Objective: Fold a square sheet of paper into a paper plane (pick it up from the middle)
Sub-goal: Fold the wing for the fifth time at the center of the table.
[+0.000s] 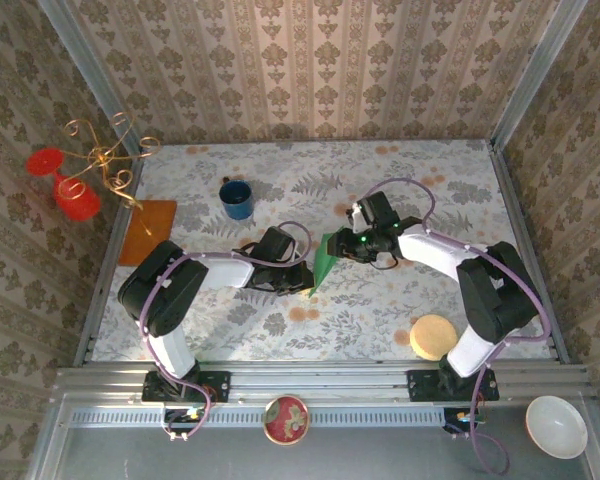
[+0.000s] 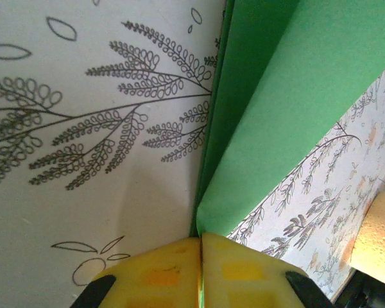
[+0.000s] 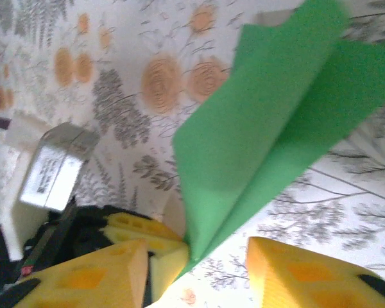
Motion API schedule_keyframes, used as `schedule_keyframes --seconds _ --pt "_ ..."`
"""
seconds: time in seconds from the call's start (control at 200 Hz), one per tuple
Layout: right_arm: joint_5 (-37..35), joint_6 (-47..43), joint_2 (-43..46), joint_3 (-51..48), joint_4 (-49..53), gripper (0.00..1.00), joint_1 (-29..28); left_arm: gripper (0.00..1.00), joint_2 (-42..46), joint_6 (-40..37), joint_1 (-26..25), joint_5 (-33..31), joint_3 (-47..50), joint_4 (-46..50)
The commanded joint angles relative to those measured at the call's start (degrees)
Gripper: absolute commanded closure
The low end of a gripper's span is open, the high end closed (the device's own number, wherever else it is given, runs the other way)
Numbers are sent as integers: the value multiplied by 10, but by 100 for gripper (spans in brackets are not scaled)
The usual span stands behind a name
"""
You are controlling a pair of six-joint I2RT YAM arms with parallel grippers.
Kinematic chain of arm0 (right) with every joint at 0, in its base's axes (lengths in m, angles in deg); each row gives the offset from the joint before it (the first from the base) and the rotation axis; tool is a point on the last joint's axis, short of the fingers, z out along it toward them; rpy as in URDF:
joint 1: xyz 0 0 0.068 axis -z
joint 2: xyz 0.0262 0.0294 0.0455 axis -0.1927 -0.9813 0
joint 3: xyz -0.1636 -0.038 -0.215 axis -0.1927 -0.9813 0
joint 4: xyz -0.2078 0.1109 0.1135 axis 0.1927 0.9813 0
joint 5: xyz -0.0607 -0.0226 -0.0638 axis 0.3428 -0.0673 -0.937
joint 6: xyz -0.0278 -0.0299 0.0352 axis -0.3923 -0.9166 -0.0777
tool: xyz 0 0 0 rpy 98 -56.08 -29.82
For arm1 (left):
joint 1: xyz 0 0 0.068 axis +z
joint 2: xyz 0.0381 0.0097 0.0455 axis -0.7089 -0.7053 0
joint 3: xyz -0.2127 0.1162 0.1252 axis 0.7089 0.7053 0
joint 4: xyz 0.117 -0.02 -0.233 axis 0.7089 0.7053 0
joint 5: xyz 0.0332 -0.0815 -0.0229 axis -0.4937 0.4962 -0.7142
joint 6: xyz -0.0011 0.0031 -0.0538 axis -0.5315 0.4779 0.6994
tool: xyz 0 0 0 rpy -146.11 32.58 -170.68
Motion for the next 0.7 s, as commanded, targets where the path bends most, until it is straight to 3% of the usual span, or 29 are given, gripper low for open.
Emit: schedule_keyframes --seconds 0.0,0.15,0.695 --pt "57 15 -22 5 -39 61 -14 90 -36 -17 -8 -43 9 58" --pt "67 17 -59 27 -43 71 -24 90 -39 -16 -9 -44 9 58" --pt "25 8 -127 64 -12 76 -24 90 -41 -13 -11 -39 10 54"
